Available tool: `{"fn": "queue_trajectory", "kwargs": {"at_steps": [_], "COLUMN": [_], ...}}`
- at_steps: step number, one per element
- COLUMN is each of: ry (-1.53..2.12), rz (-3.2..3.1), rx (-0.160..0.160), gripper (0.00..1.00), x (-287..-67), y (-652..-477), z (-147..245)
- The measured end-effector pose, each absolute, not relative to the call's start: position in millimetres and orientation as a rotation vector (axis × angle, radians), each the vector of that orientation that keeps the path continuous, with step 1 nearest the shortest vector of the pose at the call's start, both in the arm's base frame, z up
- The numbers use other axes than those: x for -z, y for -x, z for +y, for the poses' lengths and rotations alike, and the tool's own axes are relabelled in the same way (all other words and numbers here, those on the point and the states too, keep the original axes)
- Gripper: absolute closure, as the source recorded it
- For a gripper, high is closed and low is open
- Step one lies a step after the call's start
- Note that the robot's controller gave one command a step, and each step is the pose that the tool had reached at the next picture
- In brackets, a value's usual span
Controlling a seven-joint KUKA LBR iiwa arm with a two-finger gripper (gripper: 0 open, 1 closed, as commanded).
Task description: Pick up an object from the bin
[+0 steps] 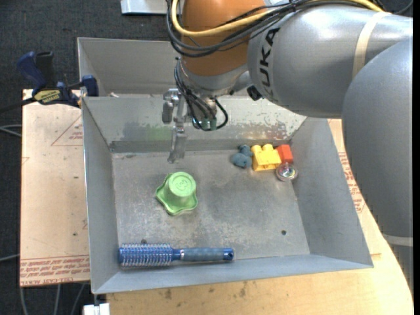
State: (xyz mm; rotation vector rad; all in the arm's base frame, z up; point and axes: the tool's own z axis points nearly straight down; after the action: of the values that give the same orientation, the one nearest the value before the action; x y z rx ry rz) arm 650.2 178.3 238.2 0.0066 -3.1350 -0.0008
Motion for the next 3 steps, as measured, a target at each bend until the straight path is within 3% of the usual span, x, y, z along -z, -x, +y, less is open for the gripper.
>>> {"fn": "queue_trajectory", "kwargs": {"at_steps": [1, 2, 3], "ry": [-0.474, -0.134, 0.03], "rz": [-3.102, -3.132, -3.151], "rx": [0.001, 0.0, 0.005], "gripper": [0.0, 0.0, 0.0], "x": [-198, -111, -71], "y": [-585.9, -499.2, -480.8], "z": [176, 157, 165]}}
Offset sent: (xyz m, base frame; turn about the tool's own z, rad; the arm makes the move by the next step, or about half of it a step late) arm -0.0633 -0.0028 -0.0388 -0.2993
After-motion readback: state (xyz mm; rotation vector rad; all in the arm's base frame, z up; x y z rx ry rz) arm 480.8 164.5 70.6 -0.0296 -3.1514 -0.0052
